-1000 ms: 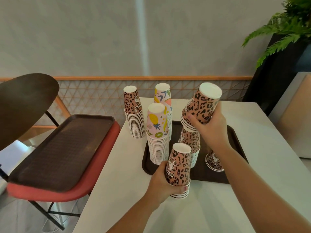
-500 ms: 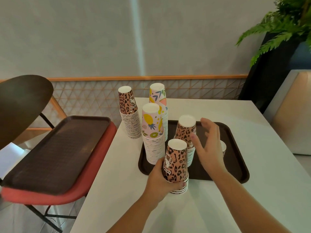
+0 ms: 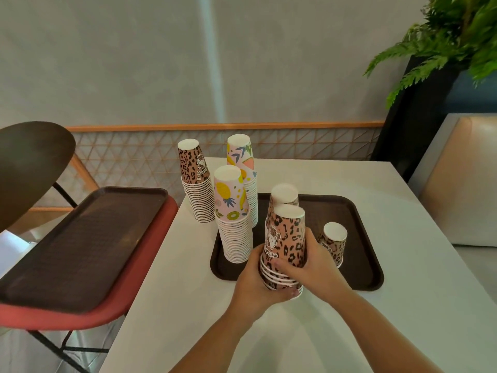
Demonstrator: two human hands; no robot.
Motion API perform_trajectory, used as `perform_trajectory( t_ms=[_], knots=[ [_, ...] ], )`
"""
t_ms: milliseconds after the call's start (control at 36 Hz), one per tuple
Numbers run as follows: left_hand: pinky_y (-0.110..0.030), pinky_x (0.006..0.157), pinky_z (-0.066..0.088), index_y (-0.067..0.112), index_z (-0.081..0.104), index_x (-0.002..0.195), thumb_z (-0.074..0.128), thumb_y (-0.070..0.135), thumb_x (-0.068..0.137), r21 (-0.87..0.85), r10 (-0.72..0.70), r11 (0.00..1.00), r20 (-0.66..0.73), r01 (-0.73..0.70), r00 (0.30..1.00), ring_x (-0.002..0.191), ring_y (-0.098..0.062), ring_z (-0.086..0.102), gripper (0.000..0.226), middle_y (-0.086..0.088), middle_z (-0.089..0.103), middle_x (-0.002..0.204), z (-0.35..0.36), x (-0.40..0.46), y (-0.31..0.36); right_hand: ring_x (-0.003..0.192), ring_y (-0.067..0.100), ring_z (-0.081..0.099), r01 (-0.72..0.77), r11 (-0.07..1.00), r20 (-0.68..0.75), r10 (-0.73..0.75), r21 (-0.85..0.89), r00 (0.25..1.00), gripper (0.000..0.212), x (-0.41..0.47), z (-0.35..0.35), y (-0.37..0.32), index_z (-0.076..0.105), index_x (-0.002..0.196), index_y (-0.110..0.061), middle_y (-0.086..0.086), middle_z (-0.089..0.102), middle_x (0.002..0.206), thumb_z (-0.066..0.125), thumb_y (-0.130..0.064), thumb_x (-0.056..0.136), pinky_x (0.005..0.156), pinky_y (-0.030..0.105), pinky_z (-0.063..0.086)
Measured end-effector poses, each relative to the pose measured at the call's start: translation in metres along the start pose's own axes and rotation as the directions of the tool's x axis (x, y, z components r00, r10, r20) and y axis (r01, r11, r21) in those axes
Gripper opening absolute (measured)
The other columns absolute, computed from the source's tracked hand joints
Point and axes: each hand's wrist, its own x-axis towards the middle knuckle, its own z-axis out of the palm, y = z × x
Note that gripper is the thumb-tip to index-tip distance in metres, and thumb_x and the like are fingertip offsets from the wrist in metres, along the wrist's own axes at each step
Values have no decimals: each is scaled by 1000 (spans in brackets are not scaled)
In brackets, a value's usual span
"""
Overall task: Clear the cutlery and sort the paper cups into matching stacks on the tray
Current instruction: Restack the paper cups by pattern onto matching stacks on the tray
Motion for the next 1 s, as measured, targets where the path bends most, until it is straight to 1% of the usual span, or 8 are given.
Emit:
perform_trajectory(
  t_ms=[111, 306, 472, 639, 722, 778, 889, 1000],
  knots=[
    [-41, 96, 51, 32, 43, 131, 91, 33, 44, 14, -4, 1000, -8, 4, 1000, 115, -9, 58, 100, 11, 61, 124, 4, -2, -1, 91, -14, 53, 21, 999, -40, -20, 25, 999, 64, 7, -9, -6, 37, 116, -35, -25, 56, 100, 79, -38, 67, 75, 7, 41],
    [-33, 96, 51, 40, 45, 110, 85, 43, 37, 104, -54, 993, -10, 55, 998, 110, -6, 57, 83, 13, 59, 116, 3, -5, -1, 92, -10, 53, 184, 980, -224, -163, 76, 961, 65, 35, -35, -44, 39, 122, -27, -21, 55, 104, 77, -33, 69, 75, 7, 41],
    [-21, 90, 51, 39, 43, 110, 88, 21, 58, 143, -63, 988, 16, 60, 998, 110, -4, 55, 71, 17, 57, 115, 2, -10, -2, 95, -6, 52, 275, 960, -384, -236, 49, 893, 62, 66, -46, -66, 36, 118, -27, -20, 52, 106, 76, -31, 71, 77, 5, 40],
    [-32, 99, 50, 39, 41, 114, 89, 27, 57, 153, -72, 986, 38, 65, 997, 114, -9, 54, 75, 14, 56, 119, -3, -11, -1, 111, 8, 50, 173, 985, -252, -170, -9, 953, 76, 78, -30, -35, 35, 131, -15, 0, 54, 126, 77, -32, 70, 89, 24, 43],
    [-36, 99, 49, 39, 42, 115, 86, 40, 46, 137, -64, 989, 30, 60, 997, 116, -12, 53, 82, 13, 55, 121, -5, -11, 4, 113, 11, 51, 81, 996, -101, -83, -24, 991, 81, 75, -20, -15, 33, 134, -19, -2, 53, 128, 78, -37, 69, 89, 25, 41],
    [-37, 99, 49, 39, 42, 115, 87, 38, 47, 129, -43, 991, 22, 40, 999, 116, -11, 53, 81, 13, 55, 122, -6, -10, 10, 116, 11, 50, 15, 1000, -47, -13, 24, 999, 83, 71, -16, -5, 32, 135, -25, -5, 49, 130, 74, -49, 68, 94, 28, 41],
    [-29, 94, 51, 42, 45, 110, 89, 18, 57, 101, 54, 994, -14, -52, 998, 112, -3, 55, 73, 19, 57, 116, -9, -9, 34, 125, 14, 47, 40, 994, -173, -22, 98, 985, 80, 60, -19, -1, 34, 136, -28, -6, 48, 136, 50, -73, 72, 105, 44, 40],
    [-24, 90, 51, 45, 46, 111, 90, 21, 52, 52, 189, 981, -70, -185, 980, 111, 1, 56, 77, 20, 58, 116, -10, -1, 72, 122, 4, 47, 256, 955, -318, -199, 148, 927, 72, 44, -35, -32, 40, 130, -31, -12, 50, 132, 36, -78, 76, 99, 20, 42]
  ],
)
